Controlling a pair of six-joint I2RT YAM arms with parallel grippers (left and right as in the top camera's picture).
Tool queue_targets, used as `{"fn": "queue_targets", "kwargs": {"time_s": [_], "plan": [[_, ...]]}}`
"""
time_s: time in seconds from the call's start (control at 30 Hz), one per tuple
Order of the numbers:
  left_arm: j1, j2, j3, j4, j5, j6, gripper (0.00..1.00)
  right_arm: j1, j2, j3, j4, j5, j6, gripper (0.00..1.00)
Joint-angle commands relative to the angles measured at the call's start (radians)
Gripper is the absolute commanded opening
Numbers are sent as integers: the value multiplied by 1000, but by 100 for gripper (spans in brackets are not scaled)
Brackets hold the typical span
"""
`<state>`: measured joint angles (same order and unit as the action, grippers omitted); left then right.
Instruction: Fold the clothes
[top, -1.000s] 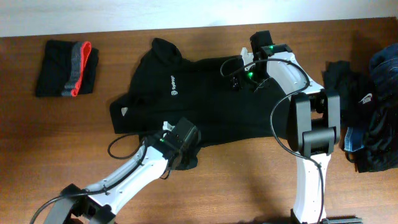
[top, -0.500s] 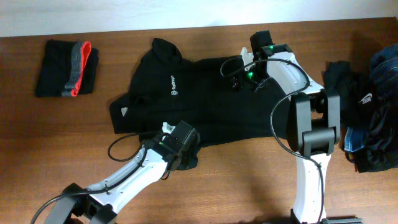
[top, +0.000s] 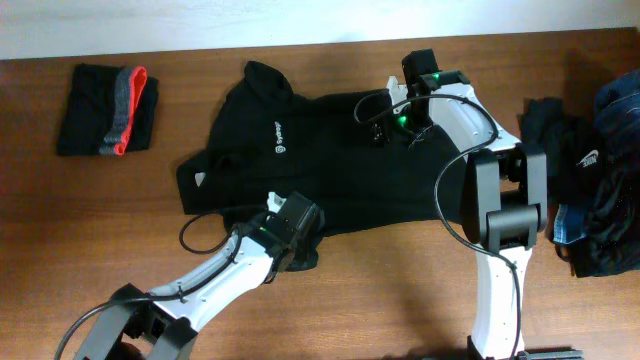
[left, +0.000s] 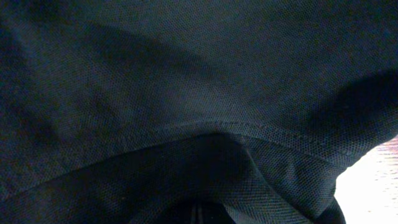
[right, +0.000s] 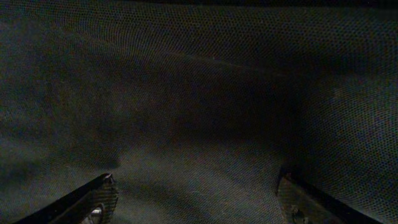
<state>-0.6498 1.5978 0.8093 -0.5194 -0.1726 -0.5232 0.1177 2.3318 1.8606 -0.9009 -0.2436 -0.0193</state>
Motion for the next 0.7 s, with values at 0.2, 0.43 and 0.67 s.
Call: {"fn": "queue_targets", "kwargs": {"time_s": [0.2,0.43,0.67], "plan": [[-2,-102,112,-205,-206,51,0,0,47,-6,0,12,2,89],[-2,-176,126,-265,11,50,0,0,47,-6,0,12,2,89],[-5,-105,122,-282,155,50,0,0,47,-6,-7,13,2,89]]}}
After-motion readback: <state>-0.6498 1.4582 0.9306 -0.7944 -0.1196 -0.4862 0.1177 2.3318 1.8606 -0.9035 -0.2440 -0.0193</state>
